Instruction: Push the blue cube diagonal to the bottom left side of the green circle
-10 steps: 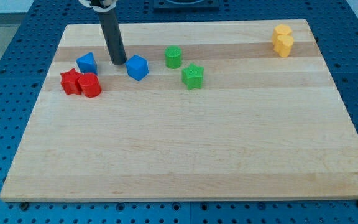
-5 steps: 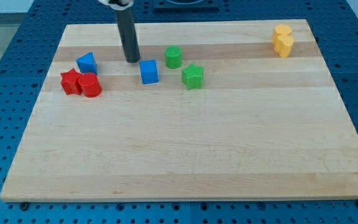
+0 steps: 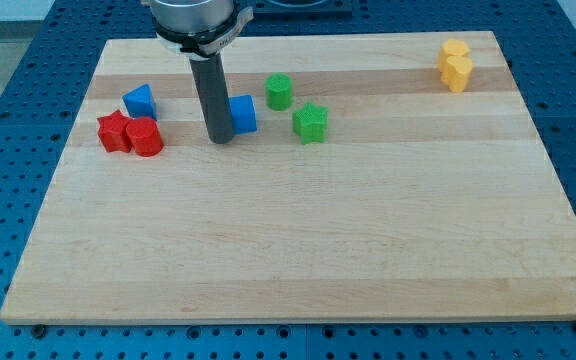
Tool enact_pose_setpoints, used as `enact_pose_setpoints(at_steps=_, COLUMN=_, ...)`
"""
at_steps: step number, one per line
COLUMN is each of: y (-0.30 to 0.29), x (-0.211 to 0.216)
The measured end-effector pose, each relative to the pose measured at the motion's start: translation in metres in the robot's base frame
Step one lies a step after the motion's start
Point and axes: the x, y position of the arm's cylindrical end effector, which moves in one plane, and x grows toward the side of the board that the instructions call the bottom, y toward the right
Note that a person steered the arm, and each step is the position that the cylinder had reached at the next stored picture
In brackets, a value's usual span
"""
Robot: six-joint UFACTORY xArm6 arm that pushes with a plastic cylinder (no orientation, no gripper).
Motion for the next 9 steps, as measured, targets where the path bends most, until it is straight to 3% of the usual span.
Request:
enact_pose_setpoints(at_steps=2, y=-0.023, x=-0.005)
enact_pose_setpoints(at_steps=4, y=-0.022, x=-0.058)
enact_pose_setpoints(at_steps=7, y=-0.006, x=-0.025)
enact_pose_setpoints(at_steps=9, y=-0.006, x=-0.024)
